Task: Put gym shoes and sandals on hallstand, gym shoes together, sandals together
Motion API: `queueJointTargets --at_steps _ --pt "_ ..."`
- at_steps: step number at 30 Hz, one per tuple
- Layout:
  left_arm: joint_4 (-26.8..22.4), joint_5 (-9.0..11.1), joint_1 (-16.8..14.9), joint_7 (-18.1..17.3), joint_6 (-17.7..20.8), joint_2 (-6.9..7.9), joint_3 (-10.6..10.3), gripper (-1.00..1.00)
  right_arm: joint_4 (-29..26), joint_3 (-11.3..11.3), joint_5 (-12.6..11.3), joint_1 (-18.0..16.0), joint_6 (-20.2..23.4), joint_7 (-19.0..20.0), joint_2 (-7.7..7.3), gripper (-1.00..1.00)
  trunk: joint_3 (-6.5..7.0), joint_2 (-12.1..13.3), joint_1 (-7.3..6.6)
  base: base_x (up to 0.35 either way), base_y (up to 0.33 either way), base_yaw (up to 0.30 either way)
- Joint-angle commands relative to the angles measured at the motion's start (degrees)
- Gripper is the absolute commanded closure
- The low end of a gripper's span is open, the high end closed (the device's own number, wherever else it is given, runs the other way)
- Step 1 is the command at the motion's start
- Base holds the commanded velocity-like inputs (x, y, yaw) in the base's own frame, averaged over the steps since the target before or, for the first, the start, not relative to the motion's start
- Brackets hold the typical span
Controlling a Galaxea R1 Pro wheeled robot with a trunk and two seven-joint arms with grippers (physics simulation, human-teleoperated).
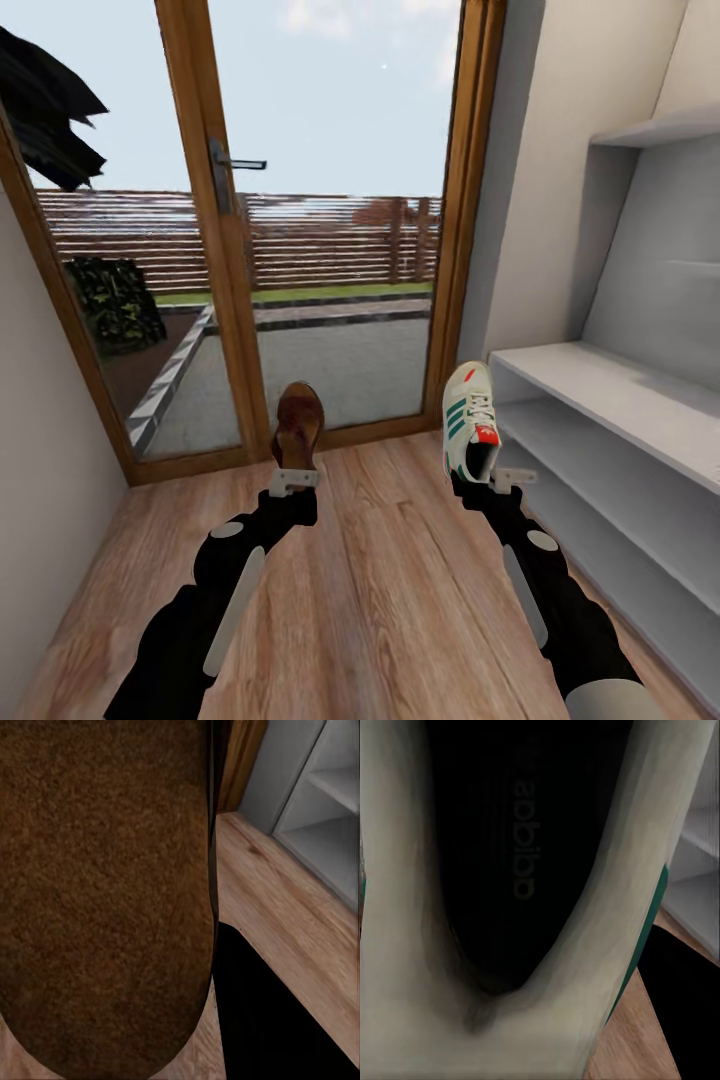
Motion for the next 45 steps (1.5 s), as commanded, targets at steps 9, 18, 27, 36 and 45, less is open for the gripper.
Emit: queueJointTargets --at_steps 9,18,27,36,45 --pt "-0.07 0.16 -0.03 -0.14 0.29 -0.01 0.04 1.00 -0.09 -0.05 -0.51 0.00 0.30 0.08 0.00 1.00 0.55 -0.02 0.00 0.035 0.013 -0.223" --pt "-0.07 0.12 -0.03 -0.13 0.28 -0.01 0.04 1.00 -0.09 -0.05 -0.51 -0.02 0.31 0.08 0.00 1.00 1.15 -0.02 0.00 0.000 0.000 -0.223" --pt "-0.07 0.17 -0.03 -0.14 0.28 -0.01 0.04 1.00 -0.09 -0.05 -0.51 -0.01 0.29 0.08 0.00 1.00 1.76 -0.02 0.00 0.088 0.132 -0.223" --pt "-0.07 0.12 -0.03 -0.13 0.28 -0.01 0.04 1.00 -0.09 -0.05 -0.51 -0.03 0.31 0.07 0.00 1.00 2.36 -0.02 0.00 0.221 0.264 -0.223" --pt "-0.07 0.11 -0.03 -0.12 0.28 -0.01 0.04 1.00 -0.09 -0.05 -0.51 -0.01 0.30 0.08 0.00 1.00 2.96 -0.02 0.00 0.239 0.232 -0.223"
